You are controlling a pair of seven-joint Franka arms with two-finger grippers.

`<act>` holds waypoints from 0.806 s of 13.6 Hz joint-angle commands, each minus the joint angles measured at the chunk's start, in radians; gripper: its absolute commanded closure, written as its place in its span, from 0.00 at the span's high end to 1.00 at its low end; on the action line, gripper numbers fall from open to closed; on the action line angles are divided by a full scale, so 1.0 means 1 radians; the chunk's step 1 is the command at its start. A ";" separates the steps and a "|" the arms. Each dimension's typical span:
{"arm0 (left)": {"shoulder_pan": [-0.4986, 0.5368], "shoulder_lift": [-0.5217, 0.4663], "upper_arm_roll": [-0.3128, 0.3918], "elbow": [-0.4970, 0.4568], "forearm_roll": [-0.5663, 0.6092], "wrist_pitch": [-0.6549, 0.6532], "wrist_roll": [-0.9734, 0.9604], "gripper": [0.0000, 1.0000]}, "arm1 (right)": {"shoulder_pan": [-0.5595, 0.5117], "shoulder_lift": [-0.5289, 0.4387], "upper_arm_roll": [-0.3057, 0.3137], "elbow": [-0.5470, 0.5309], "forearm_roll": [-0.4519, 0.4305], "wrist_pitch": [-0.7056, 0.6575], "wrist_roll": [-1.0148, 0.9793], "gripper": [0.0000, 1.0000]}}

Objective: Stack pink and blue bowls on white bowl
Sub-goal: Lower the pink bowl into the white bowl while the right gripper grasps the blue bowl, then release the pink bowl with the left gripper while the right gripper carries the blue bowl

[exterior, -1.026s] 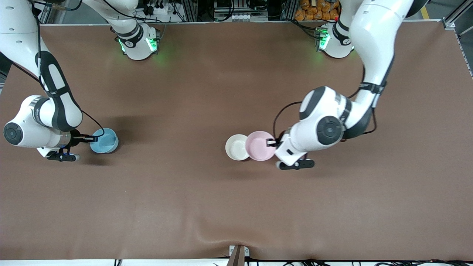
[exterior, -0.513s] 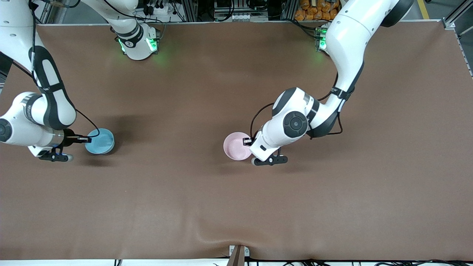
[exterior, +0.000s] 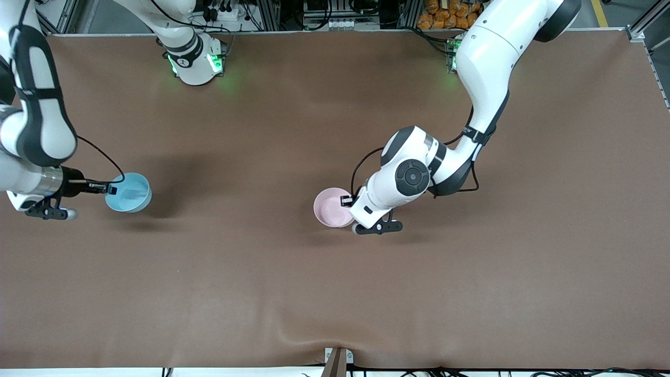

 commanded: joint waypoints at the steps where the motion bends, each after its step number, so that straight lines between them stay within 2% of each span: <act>1: -0.008 0.013 0.012 0.007 -0.007 -0.001 0.006 0.00 | -0.015 -0.046 0.009 -0.023 0.100 -0.064 -0.020 0.00; 6: -0.015 0.021 0.015 -0.011 -0.006 -0.001 0.005 0.00 | 0.024 -0.068 0.009 -0.035 0.195 -0.096 0.003 0.00; 11: -0.016 0.044 0.017 -0.013 0.033 0.015 0.006 0.00 | 0.106 -0.081 0.009 -0.035 0.201 -0.093 0.124 0.00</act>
